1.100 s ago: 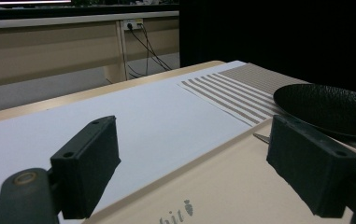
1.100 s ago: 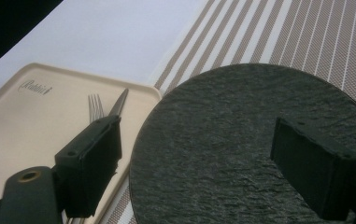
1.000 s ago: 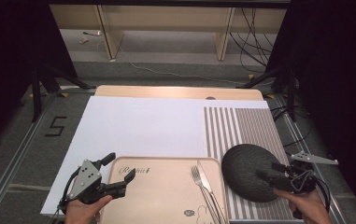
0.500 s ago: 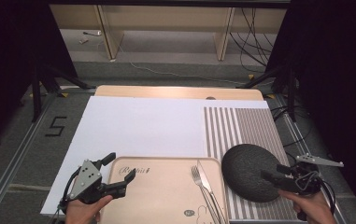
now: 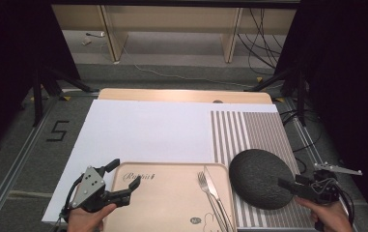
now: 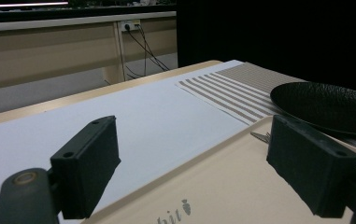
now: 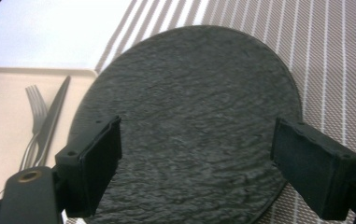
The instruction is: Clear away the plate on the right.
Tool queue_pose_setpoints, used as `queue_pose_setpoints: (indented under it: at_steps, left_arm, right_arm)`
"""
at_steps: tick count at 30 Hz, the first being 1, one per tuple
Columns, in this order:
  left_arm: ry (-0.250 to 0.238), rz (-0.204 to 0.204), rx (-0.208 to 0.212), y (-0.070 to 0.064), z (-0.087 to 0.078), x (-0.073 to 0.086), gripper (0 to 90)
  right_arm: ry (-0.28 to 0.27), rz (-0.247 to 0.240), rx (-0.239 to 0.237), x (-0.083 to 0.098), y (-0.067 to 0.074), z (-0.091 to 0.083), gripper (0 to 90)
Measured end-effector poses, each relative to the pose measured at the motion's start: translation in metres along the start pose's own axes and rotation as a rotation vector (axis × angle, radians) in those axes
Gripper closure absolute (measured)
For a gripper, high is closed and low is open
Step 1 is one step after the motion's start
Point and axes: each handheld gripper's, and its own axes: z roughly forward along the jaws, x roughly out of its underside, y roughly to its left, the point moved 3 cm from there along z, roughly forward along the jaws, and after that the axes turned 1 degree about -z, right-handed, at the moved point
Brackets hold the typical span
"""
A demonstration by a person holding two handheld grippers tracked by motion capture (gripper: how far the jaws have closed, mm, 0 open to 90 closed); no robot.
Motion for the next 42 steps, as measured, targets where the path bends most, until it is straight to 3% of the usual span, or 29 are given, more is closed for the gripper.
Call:
queue_pose_setpoints:
  at_steps: [16, 25, 42]
  left_arm:
    - [0.004, -0.004, 0.0, 0.0, 0.001, 0.001, 16.2]
    - [0.003, -0.005, -0.001, 0.001, 0.001, 0.001, 16.2]
    - [0.005, -0.004, 0.001, 0.0, 0.001, 0.001, 16.2]
  right_arm:
    - [0.058, 0.098, 0.02, 0.01, -0.026, 0.01, 18.9]
    - [0.083, 0.181, -0.026, 0.015, -0.035, 0.015, 22.4]
    - [0.121, 0.229, -0.066, 0.018, -0.038, 0.023, 31.8]
